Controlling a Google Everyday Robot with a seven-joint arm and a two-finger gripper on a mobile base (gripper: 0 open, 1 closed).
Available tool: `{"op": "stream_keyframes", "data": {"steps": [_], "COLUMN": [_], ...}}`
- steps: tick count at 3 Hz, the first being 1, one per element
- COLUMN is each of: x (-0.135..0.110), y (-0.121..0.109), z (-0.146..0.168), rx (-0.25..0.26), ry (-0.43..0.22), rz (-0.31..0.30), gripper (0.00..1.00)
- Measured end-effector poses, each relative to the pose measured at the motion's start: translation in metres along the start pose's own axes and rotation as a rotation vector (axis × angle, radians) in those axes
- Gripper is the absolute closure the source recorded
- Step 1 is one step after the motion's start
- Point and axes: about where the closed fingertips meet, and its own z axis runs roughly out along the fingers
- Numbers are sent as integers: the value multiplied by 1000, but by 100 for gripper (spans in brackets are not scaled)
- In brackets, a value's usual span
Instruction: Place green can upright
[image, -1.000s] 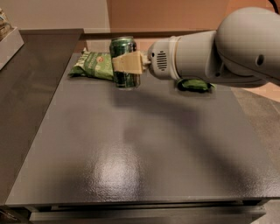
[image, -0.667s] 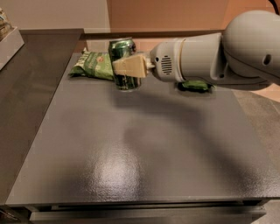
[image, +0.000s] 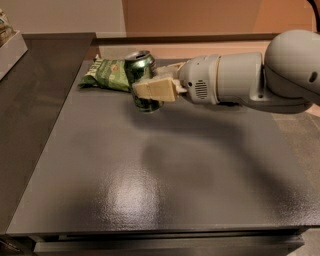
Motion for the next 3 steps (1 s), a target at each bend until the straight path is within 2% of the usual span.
{"op": "stream_keyframes", "data": {"steps": [1, 3], "x": [13, 41], "y": [1, -2], "z": [-2, -5], "rx": [-27, -51], "ry": [-32, -80], "rz": [-35, -36], "gripper": [100, 100]}}
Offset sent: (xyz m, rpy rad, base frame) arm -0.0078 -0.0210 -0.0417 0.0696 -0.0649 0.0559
